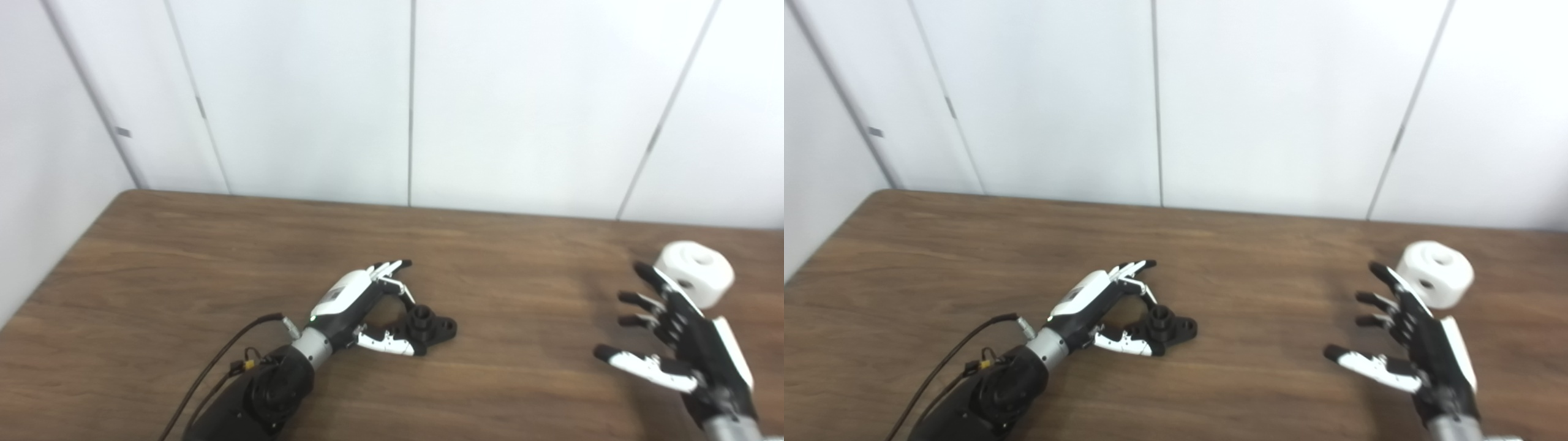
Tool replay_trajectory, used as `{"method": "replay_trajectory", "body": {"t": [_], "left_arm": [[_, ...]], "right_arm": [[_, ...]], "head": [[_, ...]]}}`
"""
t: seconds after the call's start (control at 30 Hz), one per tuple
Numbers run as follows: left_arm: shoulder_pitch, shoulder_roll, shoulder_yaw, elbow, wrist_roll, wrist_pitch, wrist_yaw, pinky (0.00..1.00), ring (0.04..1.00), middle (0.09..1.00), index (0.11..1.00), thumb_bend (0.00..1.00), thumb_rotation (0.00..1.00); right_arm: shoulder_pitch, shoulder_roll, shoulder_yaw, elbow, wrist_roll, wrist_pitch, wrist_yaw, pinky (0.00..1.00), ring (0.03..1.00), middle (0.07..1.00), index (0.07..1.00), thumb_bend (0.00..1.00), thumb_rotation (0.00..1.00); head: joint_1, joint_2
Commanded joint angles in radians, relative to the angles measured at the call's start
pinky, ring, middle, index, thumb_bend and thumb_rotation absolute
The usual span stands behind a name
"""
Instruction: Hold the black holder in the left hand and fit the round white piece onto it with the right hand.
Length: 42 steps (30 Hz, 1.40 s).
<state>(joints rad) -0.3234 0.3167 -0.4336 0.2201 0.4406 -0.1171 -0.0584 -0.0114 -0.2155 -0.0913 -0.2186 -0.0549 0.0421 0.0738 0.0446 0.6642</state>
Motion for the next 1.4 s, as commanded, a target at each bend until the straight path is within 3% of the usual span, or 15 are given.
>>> {"method": "replay_trajectory", "body": {"t": [0.0,0.37,0.63,0.67,0.73,0.8,0.9,0.93,0.97,1.2,1.37], "left_arm": [[0.02,-0.019,-0.047,0.031,0.016,-0.001,-0.086,1.0,1.0,0.98,0.483,0.52,0.06],[0.002,-0.053,-0.101,0.131,0.1,-0.046,-0.068,1.0,1.0,0.961,0.482,0.52,0.06],[-0.011,-0.046,-0.123,0.162,0.127,-0.026,-0.073,1.0,1.0,0.96,0.482,0.52,0.06],[-0.013,-0.045,-0.124,0.167,0.128,-0.026,-0.071,1.0,1.0,0.961,0.482,0.52,0.06],[-0.017,-0.045,-0.124,0.179,0.127,-0.029,-0.069,1.0,1.0,0.957,0.482,0.52,0.06],[-0.023,-0.041,-0.123,0.199,0.128,-0.042,-0.057,1.0,1.0,0.954,0.482,0.52,0.06],[-0.03,-0.028,-0.123,0.225,0.134,-0.06,-0.047,1.0,1.0,0.954,0.483,0.52,0.06],[-0.031,-0.024,-0.123,0.231,0.135,-0.064,-0.044,1.0,1.0,0.956,0.483,0.52,0.06],[-0.032,-0.018,-0.12,0.24,0.133,-0.073,-0.04,1.0,1.0,0.956,0.483,0.52,0.06],[-0.03,0.014,-0.103,0.302,0.122,-0.155,-0.01,1.0,1.0,0.951,0.483,0.52,0.06],[-0.029,0.025,-0.09,0.343,0.114,-0.208,0.009,1.0,1.0,0.945,0.483,0.52,0.05]], "right_arm": [[-0.036,0.001,0.003,-0.048,-0.011,-0.011,-0.011,0.64,0.79,0.932,0.875,0.74,0.1],[-0.056,0.019,0.015,-0.053,-0.013,0.007,-0.008,0.66,0.81,0.94,0.891,0.72,0.07],[-0.076,0.018,0.02,-0.076,-0.031,0.048,-0.008,0.63,0.803,0.938,0.895,0.73,0.09],[-0.082,0.014,0.02,-0.085,-0.038,0.059,-0.007,0.63,0.802,0.938,0.895,0.73,0.1],[-0.094,0.004,0.022,-0.094,-0.056,0.079,-0.005,0.6,0.79,0.927,0.883,0.73,0.11],[-0.12,-0.055,0.069,-0.101,-0.266,0.104,-0.014,0.57,0.763,0.906,0.886,0.72,0.14],[-0.171,-0.126,0.146,-0.121,-0.573,0.189,0.003,0.68,0.843,0.907,0.883,0.74,0.13],[-0.185,-0.139,0.165,-0.127,-0.638,0.217,0.015,0.67,0.852,0.921,0.878,0.75,0.15],[-0.205,-0.152,0.187,-0.128,-0.711,0.246,0.031,0.67,0.856,0.928,0.876,0.76,0.15],[-0.354,-0.212,0.246,-0.087,-1.008,0.365,0.15,0.69,0.883,0.949,0.847,0.79,0.2],[-0.465,-0.266,0.234,-0.027,-1.139,0.405,0.259,0.81,0.913,0.964,0.85,0.81,0.23]], "head": [[-0.01,0.006],[-0.088,0.021],[-0.123,0.018],[-0.18,0.011],[-0.205,0.007],[-0.269,-0.016],[-0.365,-0.058],[-0.365,-0.058],[-0.423,-0.087],[-0.584,-0.177],[-0.65,-0.218]]}}
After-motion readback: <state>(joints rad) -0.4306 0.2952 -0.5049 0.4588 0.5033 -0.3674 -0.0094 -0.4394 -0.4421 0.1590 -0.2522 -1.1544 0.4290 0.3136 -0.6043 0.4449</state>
